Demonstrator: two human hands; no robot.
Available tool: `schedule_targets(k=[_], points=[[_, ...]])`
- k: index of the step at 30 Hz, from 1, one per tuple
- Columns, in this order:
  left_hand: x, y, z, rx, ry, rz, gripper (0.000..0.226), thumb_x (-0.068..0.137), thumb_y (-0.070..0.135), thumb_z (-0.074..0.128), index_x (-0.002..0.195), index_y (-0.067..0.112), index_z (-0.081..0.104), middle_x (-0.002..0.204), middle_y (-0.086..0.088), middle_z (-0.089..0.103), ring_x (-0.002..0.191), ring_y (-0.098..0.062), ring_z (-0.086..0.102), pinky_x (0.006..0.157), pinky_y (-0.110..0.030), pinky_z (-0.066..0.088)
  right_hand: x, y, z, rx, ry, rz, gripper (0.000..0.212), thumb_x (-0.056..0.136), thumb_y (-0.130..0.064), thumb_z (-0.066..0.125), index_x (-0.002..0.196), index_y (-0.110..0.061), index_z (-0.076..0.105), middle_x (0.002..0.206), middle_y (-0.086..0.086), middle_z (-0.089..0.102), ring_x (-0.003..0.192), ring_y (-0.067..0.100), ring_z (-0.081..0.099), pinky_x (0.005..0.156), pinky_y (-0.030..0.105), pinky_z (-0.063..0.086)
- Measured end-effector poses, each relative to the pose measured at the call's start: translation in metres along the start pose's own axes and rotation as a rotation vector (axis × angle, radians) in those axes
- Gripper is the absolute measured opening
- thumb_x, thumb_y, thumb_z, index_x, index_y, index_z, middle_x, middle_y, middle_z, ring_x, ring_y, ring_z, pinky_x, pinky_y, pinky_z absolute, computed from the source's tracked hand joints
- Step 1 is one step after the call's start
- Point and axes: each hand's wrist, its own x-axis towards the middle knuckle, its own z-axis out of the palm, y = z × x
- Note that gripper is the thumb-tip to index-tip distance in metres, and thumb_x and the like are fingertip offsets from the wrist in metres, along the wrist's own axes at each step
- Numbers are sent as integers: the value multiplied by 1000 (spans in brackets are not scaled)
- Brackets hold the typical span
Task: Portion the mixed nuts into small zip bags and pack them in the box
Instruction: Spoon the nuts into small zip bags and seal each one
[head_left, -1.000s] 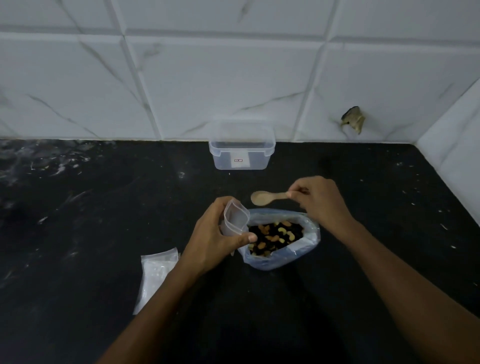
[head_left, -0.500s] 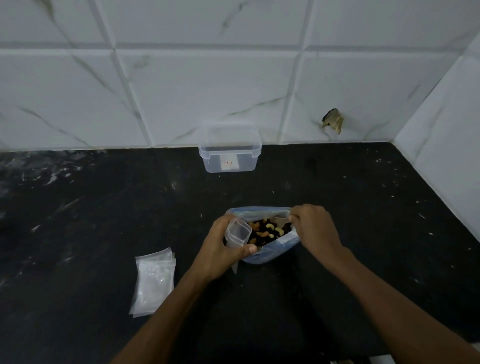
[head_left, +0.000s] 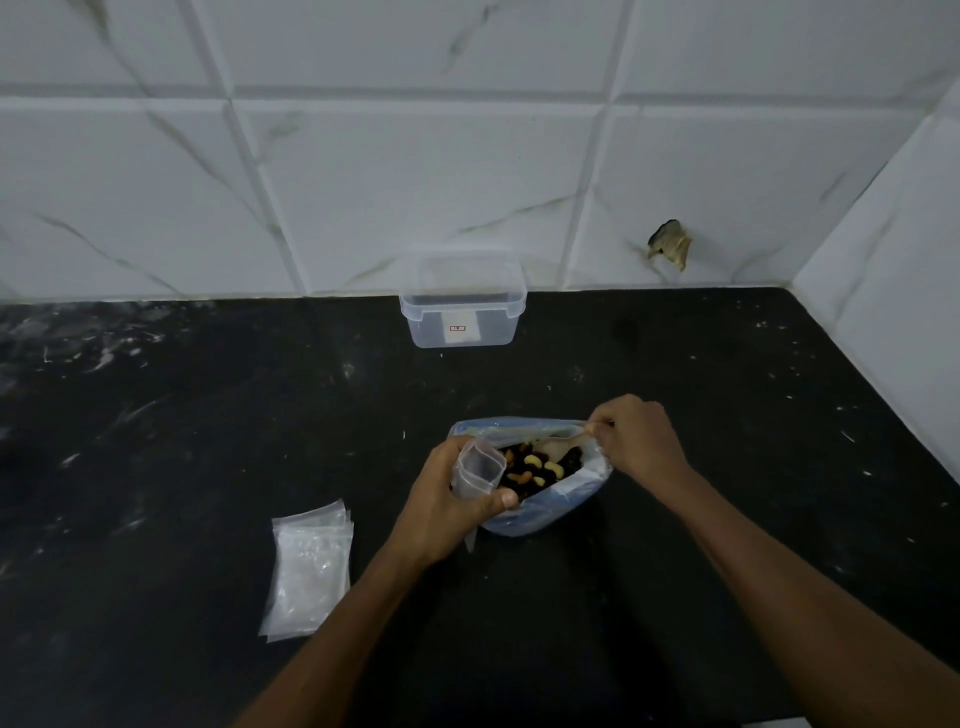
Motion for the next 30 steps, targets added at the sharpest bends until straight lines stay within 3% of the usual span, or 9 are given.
schedule_targets(k=[6,14,19,24,30], points=[[-1,4,3,-1,-2,-5,72,61,63,80,124,42,51,131,5,55,119,-11,57,97,-47,52,-1,-13,16,177,-218,133,14,95,-12,57,97,-9,70,76,3,65,67,9,65,56,17,52],[-8,20,-5,63,154,30,63,61,57,77,117,40,52,119,11,60,110,-3,60,92,-40,56,-3,-7,10,301,-191,208,12,94,-12,58,92,-10,69,75,8,68,62,11,65,52,19,51],[2,33,0,264,201,54,61,69,38,83,119,35,49,114,16,58,107,-1,58,91,-34,56,-7,2,-5,339,-204,254,13,93,-10,58,88,-9,70,74,10,69,62,12,65,51,18,50],[13,39,10,391,224,71,65,66,44,83,121,32,49,113,13,59,105,-5,58,91,-37,55,-10,5,-31,558,-265,354,12,92,-6,58,89,-4,70,76,12,67,62,14,60,54,23,49],[19,43,11,480,253,90,67,63,57,76,120,35,48,114,14,59,103,-4,58,87,-37,55,-13,-19,-84,656,-245,286,12,92,-7,58,94,-5,70,80,10,66,66,13,59,57,23,49]])
